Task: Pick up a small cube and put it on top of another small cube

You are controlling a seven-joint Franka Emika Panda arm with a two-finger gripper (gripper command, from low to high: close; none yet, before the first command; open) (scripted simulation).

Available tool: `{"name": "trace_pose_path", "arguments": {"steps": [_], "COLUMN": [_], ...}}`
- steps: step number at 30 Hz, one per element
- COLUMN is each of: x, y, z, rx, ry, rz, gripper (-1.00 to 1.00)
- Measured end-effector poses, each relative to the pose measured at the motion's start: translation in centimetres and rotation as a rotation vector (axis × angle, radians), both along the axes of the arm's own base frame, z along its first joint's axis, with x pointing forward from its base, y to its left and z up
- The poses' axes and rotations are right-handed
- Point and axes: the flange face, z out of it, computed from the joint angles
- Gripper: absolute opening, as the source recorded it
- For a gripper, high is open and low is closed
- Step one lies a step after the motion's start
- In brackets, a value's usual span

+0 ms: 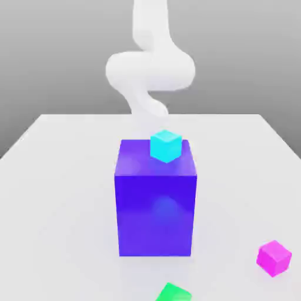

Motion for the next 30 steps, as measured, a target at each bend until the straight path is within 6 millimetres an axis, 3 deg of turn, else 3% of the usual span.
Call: {"name": "trace_pose_path", "arguments": {"steps": [7, 14, 20, 27, 30], "x": [7.1, 9.8, 8.3, 3.5, 2.9], "y": [6.5, 13.0, 19.2, 24.2, 24.8], "z": [-11.5, -24.3, -35.3, -47.0, -51.1], "rx": [-0.085, -0.144, -0.174, -0.166, -0.161], "ry": [0.191, 0.37, 0.52, 0.696, 0.716], "rz": [0.077, 0.185, 0.313, 0.44, 0.455], "gripper": [0.0, 0.0, 0.0, 0.0, 0.0]}}
